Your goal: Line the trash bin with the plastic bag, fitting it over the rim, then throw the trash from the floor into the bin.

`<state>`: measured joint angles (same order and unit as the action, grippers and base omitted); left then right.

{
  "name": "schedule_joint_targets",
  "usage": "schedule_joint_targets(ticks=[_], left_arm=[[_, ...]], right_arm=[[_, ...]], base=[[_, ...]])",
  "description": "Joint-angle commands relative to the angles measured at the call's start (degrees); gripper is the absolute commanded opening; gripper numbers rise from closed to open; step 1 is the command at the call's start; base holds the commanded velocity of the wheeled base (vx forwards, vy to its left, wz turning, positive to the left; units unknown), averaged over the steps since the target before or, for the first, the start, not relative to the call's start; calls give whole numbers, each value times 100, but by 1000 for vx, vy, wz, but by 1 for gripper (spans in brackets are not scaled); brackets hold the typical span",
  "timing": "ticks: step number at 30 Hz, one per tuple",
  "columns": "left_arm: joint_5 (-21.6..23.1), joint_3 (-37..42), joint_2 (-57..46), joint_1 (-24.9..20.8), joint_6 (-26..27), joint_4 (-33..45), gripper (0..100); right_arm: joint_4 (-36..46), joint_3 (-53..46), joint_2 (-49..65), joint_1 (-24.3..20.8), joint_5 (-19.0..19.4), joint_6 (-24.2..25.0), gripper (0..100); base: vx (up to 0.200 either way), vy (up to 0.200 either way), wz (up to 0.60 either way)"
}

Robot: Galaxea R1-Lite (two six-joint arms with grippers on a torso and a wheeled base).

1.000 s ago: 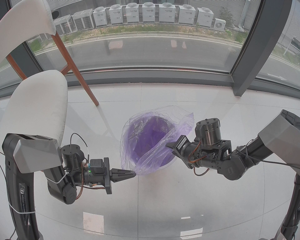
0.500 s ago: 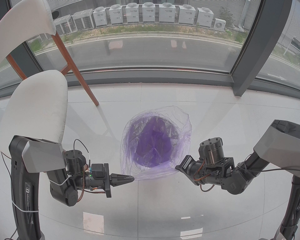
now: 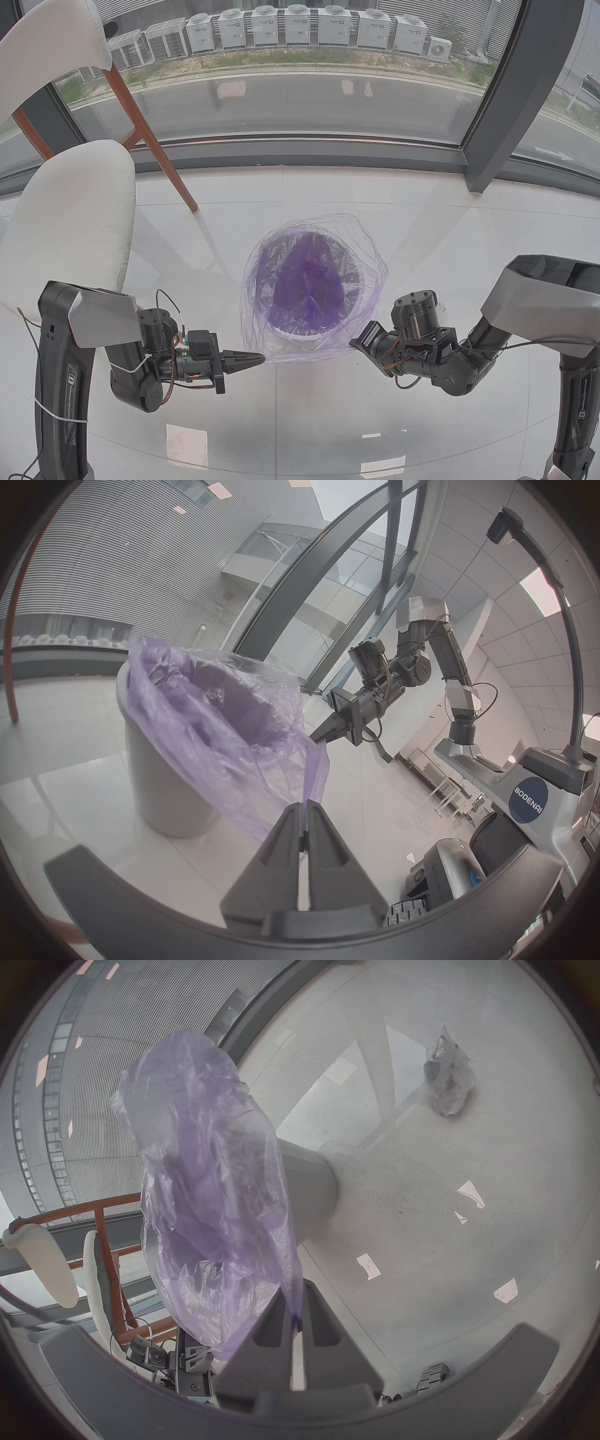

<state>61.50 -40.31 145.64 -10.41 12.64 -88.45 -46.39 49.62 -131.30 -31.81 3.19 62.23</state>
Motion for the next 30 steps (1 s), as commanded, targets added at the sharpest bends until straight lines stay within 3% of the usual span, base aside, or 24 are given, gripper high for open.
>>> schedule_joint_targets(ticks=[1,4,6,11,18,25,30], left_arm=[[-103,-38,122,22,-16,4,0],[-385,-117,122,4,-16,4,0],[-824,-135,114,-49,-16,4,0],[-1105,-99,105,-216,-16,4,0],[-2054,-73,122,-523,1,4,0],[-2960,-108,96,-532,230,417,0],[-3100,-152,78,-427,239,505,0]], right_arm=[[-2,101,-150,60,-12,-1,0],[-11,259,-229,69,-21,-18,0],[-11,373,-308,78,-38,-53,0],[-20,540,-519,148,-205,-326,0],[7,690,-589,157,-302,-396,0],[-160,690,-888,157,-759,-985,0],[-257,699,-897,157,-759,-1003,0]], base=[[0,0,0],[0,0,0],[0,0,0],[0,0,0],[0,0,0],[0,0,0],[0,0,0]])
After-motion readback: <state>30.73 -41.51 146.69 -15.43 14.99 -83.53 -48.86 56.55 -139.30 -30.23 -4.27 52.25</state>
